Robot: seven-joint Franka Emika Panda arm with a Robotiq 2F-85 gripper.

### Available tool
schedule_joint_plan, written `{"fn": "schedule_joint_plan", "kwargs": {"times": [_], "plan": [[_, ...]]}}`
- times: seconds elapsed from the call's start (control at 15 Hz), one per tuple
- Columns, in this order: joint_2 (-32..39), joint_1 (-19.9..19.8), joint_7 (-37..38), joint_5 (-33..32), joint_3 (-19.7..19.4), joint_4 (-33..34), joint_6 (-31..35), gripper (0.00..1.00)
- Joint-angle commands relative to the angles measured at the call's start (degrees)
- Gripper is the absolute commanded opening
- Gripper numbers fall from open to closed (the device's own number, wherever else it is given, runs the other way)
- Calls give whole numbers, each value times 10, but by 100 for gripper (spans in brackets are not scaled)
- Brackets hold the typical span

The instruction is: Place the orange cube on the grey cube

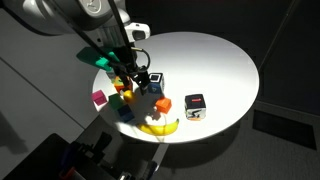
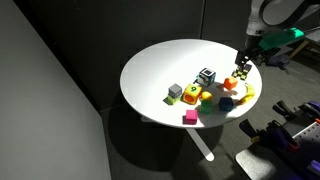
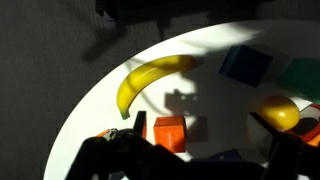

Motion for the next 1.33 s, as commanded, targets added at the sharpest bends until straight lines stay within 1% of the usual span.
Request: {"fn": "schedule_joint_plan", "kwargs": {"times": [0.0,0.27,0.47,0.6,1.27], "plan": [[40,3,32,-12,-21,11,60,100],[91,6,10,0,-38,20,146,100],[124,8,-9,8,-44,31,187,100],[145,7,-21,14,-45,45,196,100],[241,2,-56,41,-43,135,187,100]]}}
